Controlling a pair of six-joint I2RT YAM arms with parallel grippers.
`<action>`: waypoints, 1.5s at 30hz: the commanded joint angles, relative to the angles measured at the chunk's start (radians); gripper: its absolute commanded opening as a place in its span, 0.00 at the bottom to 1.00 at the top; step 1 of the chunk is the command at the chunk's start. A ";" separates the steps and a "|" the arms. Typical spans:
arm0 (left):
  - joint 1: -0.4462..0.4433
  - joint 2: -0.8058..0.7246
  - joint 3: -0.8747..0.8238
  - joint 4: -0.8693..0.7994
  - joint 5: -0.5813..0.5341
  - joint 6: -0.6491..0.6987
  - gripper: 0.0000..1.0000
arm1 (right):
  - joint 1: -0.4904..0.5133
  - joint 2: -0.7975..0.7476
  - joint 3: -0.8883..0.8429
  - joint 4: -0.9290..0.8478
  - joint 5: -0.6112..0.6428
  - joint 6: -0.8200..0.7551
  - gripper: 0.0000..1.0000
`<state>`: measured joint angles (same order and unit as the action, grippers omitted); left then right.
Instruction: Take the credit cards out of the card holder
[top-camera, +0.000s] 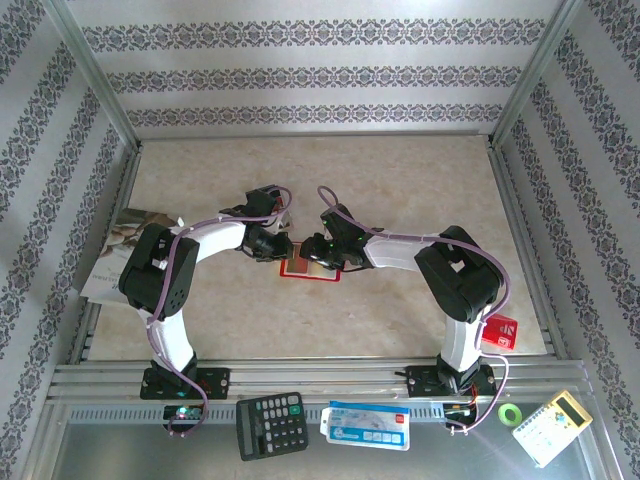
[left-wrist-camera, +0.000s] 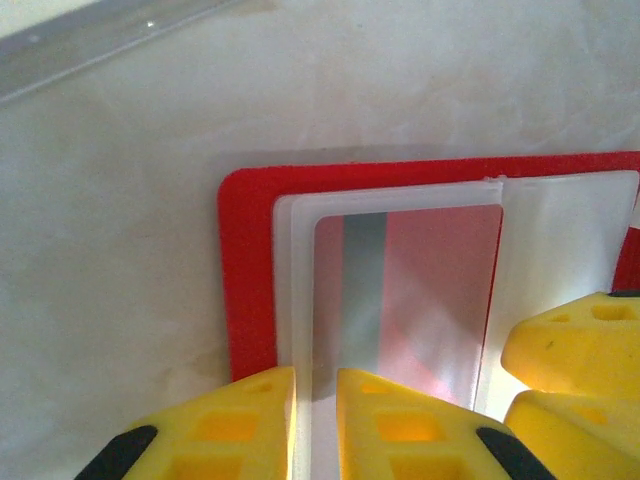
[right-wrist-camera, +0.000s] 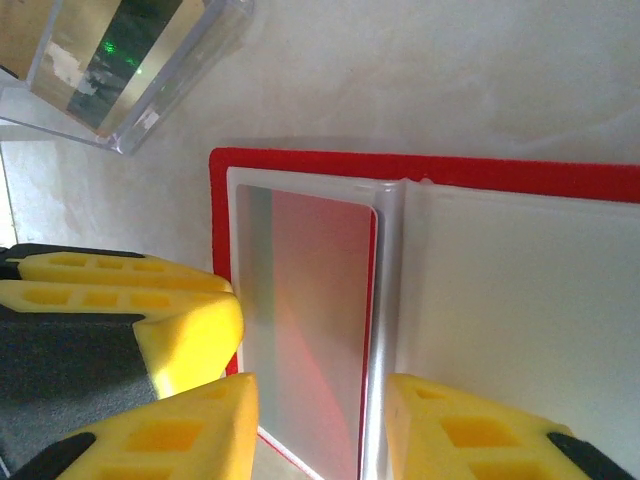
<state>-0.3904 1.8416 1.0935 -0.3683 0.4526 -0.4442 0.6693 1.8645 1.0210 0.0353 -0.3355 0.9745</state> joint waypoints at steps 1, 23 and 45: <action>-0.017 0.027 0.019 -0.039 0.026 0.020 0.17 | -0.011 0.022 0.012 0.006 -0.018 0.015 0.39; -0.029 0.038 0.020 -0.011 0.067 0.002 0.13 | -0.008 0.093 0.047 0.025 -0.094 0.026 0.34; -0.027 0.065 0.024 -0.038 -0.003 0.022 0.11 | -0.082 -0.042 -0.092 0.123 -0.103 0.010 0.34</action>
<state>-0.4000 1.8660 1.1046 -0.3565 0.4923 -0.4477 0.6060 1.8606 0.9550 0.1200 -0.4217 0.9962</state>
